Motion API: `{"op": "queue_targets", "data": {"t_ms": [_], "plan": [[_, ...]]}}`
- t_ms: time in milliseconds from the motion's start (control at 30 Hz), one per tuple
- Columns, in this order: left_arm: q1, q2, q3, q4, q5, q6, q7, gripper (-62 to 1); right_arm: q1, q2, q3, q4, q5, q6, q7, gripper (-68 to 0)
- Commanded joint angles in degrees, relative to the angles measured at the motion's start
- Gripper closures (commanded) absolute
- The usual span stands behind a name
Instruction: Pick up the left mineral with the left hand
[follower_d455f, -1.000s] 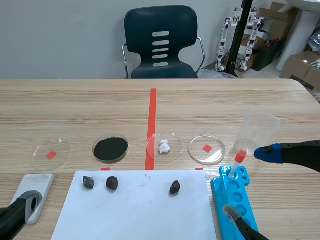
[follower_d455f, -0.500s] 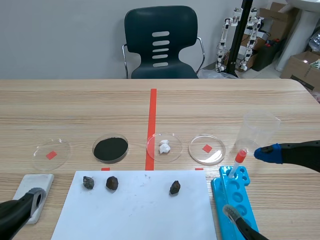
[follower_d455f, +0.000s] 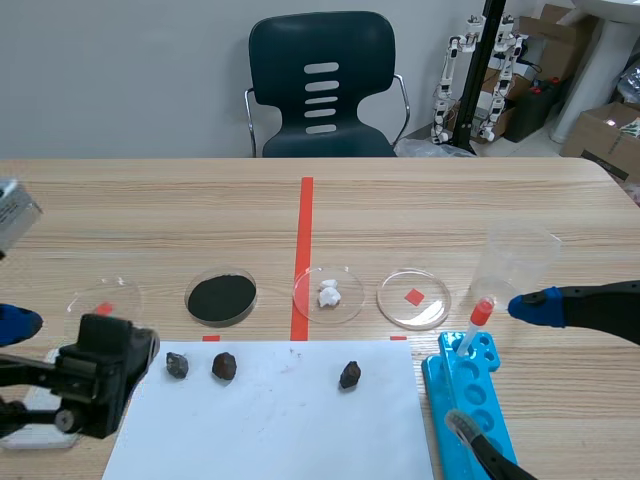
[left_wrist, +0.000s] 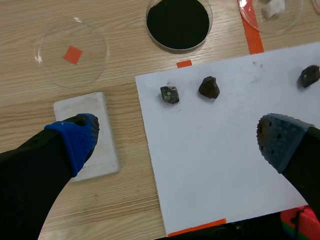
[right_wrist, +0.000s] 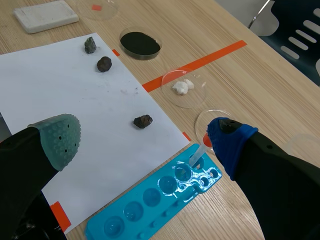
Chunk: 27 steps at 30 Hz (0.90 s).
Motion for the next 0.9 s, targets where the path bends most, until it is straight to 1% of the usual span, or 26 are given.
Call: {"op": "queue_targets", "data": {"t_ms": [0,100,133,233,333,400,500,667,867], "plan": [[-1.14,-0.98,1.49,0.61,-0.31,3.76,0.74,-62.3,0.04,0.02,0.04,0.31,0.61,-0.02,0.61,-52.9],[-4.11,-1.4,5.2,0.61,-0.28,11.85,3.39,-62.3,0.04,0.02,0.04,0.31,0.61,-0.02,0.61,-52.9],[-5.05,-1.4,6.25,0.61,-0.26,13.53,4.24,-62.3,0.04,0.02,0.04,0.31,0.61,-0.02,0.61,-52.9],[-8.31,-1.36,8.7,0.02,-0.31,16.46,6.43,-62.3,0.04,0.02,0.04,0.31,0.61,-0.02,0.61,-52.9],[-11.34,-1.38,10.25,-1.9,-0.24,22.8,9.79,-62.3,0.04,0.02,0.04,0.31,0.61,-0.02,0.61,-52.9],[-13.29,-1.4,11.1,-4.39,-0.28,25.24,11.43,-62.3,0.04,0.02,0.04,0.31,0.61,-0.02,0.61,-52.9],[-16.41,-1.38,12.63,-9.22,-0.31,27.02,13.18,-62.3,0.04,0.02,0.04,0.31,0.61,-0.02,0.61,-52.9],[-21.59,-1.38,16.17,-15.69,-0.31,26.99,13.29,-62.3,0.04,0.02,0.04,0.31,0.61,-0.02,0.61,-52.9],[-26.8,-1.27,19.56,-19.52,-0.31,27.02,13.31,-62.3,0.04,0.02,0.04,0.31,0.61,-0.02,0.61,-52.9]]}}
